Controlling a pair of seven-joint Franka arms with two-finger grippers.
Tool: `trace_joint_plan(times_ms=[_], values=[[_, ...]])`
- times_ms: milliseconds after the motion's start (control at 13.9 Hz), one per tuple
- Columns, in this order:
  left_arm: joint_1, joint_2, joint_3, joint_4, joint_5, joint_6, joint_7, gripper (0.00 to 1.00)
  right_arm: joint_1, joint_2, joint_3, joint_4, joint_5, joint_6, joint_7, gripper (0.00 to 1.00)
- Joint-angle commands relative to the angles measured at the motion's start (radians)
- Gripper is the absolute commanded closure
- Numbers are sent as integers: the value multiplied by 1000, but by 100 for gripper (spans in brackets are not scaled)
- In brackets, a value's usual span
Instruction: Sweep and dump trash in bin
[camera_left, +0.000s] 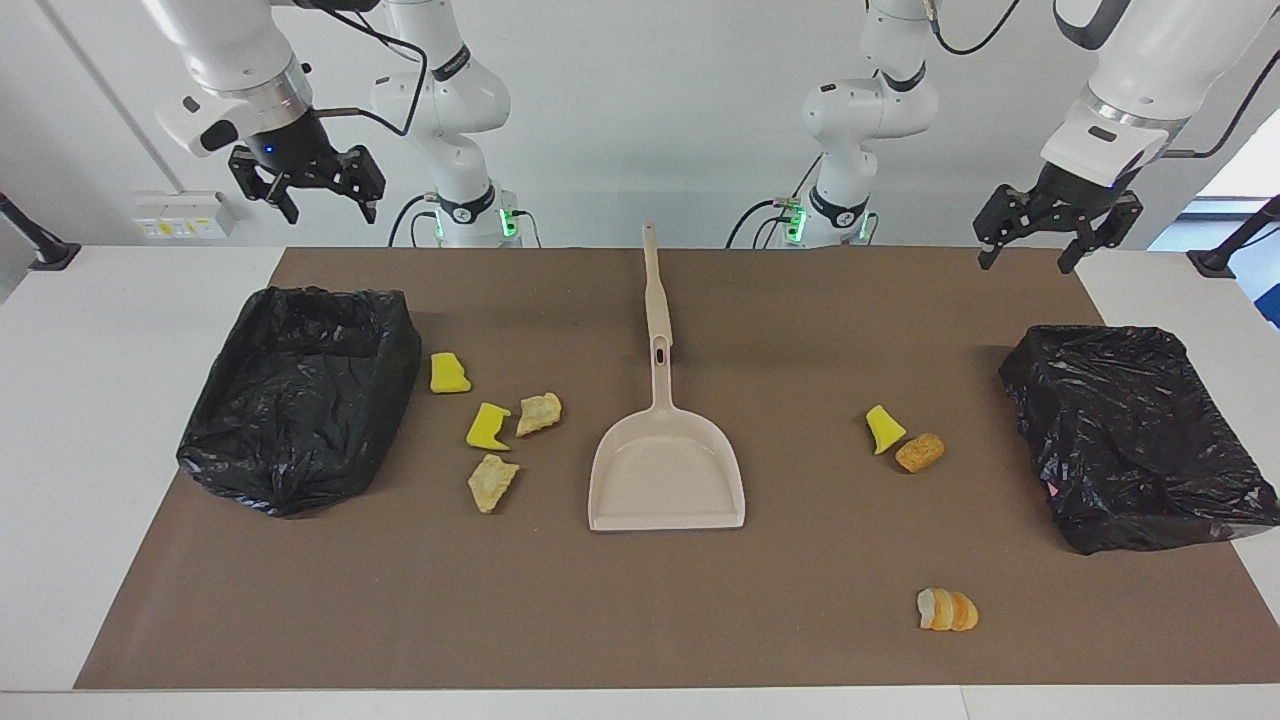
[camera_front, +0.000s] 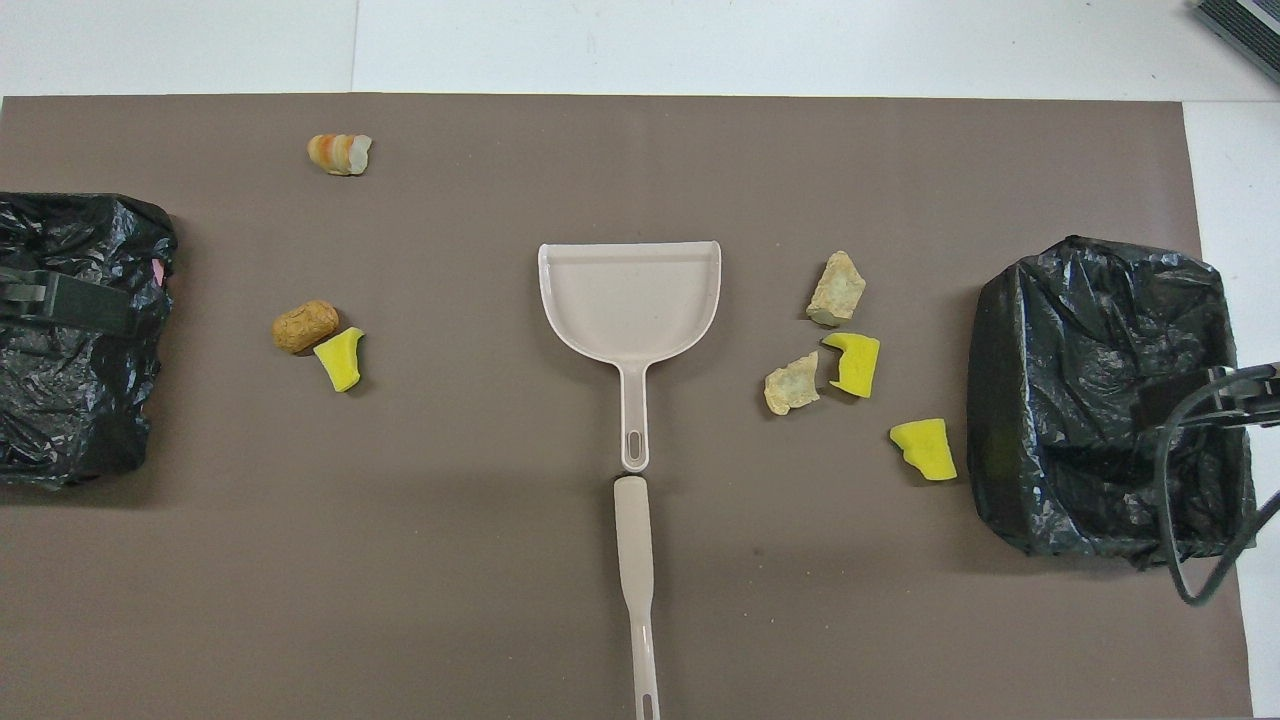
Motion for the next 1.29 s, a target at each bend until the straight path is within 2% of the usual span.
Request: trace_joint_plan(times_ms=[0, 1219], values=[[-10, -4, 11, 8, -6, -20, 7, 0, 2, -12, -6, -17, -12, 22, -20, 0], [-10, -4, 9, 2, -14, -13, 7, 0, -20, -9, -3, -17, 5, 57, -21, 0]])
